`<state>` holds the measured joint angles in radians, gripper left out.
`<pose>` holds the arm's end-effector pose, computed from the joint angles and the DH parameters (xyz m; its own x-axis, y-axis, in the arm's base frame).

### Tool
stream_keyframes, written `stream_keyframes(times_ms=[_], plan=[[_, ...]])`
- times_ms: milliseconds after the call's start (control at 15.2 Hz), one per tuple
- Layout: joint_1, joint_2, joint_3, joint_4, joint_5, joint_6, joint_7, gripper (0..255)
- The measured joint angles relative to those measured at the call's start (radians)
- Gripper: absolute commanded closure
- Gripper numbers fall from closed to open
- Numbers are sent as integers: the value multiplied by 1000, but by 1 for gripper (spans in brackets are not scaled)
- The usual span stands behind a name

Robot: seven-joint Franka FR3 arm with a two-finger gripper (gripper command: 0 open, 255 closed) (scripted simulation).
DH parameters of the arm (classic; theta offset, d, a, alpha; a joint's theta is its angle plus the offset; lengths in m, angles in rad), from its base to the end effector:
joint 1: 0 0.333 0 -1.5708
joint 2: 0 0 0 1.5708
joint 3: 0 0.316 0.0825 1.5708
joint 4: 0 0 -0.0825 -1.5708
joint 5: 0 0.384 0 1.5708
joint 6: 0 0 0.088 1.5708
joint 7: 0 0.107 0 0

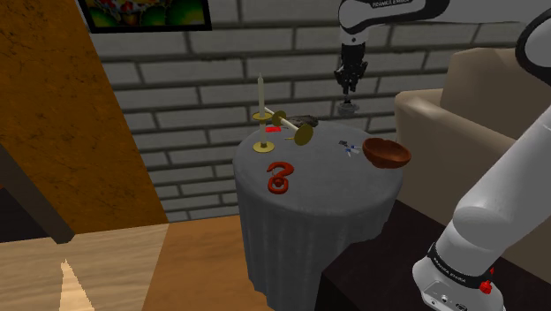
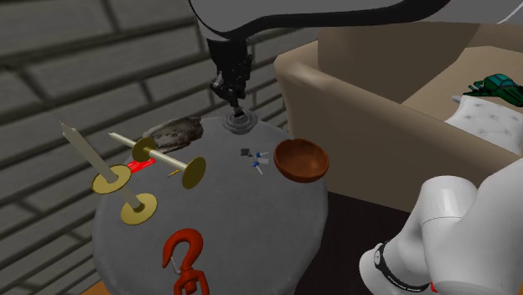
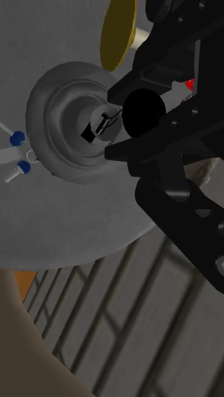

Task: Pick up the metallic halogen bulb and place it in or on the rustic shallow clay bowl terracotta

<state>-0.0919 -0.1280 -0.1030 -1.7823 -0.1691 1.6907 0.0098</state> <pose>0.5095 -0.1202 0.6042 0.9825 -0.1829 0.0358 -0.1863 -0.9703 0.1544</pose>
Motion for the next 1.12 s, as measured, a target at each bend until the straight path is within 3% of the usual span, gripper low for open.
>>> stream_keyframes(times_ms=[396, 858, 1122], plan=[[-24, -228, -23, -209, -29, -12, -41, 255], [-56, -472, -47, -366, -66, -88, -95, 255], [-63, -518, -57, -438, -78, -61, -101, 255]])
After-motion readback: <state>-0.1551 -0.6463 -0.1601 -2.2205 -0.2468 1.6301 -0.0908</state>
